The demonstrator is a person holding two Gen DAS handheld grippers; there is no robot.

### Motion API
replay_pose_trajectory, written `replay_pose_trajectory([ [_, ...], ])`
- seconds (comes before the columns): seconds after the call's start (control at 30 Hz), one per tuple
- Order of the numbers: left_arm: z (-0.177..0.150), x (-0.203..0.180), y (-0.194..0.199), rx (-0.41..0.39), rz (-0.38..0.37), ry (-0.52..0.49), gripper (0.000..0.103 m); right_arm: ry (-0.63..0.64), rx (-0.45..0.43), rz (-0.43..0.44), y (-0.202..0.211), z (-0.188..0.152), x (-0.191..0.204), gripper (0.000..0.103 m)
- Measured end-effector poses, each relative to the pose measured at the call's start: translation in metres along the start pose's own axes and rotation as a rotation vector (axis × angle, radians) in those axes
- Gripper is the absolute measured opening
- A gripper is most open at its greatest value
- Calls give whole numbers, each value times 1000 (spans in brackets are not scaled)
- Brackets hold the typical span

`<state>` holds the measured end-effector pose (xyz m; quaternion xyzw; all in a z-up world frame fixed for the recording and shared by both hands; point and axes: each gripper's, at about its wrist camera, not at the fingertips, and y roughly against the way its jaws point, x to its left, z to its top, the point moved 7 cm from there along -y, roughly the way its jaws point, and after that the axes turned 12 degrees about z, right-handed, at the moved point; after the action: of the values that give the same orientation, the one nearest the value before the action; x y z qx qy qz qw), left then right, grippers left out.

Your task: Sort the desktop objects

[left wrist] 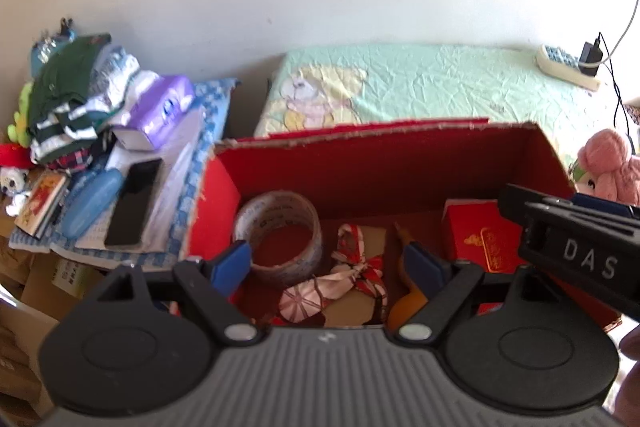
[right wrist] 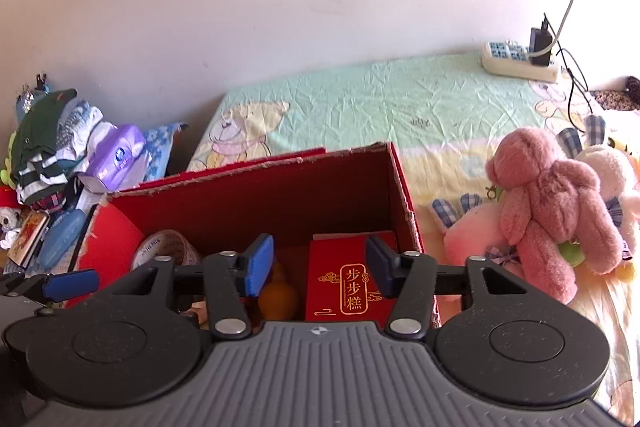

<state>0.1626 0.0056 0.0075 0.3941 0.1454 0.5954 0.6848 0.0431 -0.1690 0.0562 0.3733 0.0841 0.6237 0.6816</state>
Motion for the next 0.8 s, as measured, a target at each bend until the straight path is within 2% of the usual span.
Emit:
replay_pose_trajectory([
  [0.13, 1, 2, 11, -50, -45, 23, 101, -11, -68, 18, 11, -1, 3, 66],
  [0.3, 1, 3, 23, -115, -32, 33, 103, 2, -114, 19, 21, 2, 8, 69],
  [0.4, -1, 2, 20, -68, -63, 18, 103, 43, -135, -21, 28, 3, 12, 69],
  [0.5, -4, 4, 20, -28, -83, 27, 102, 40, -151, -22, 35, 3, 13, 69],
  [0.6, -8, 7, 25, -16, -42, 33, 102, 50, -178, -28, 45, 3, 11, 69],
  [0.8, -19, 5, 42, 25, 4, 50, 102, 67, -146, -15, 56, -2, 6, 69],
])
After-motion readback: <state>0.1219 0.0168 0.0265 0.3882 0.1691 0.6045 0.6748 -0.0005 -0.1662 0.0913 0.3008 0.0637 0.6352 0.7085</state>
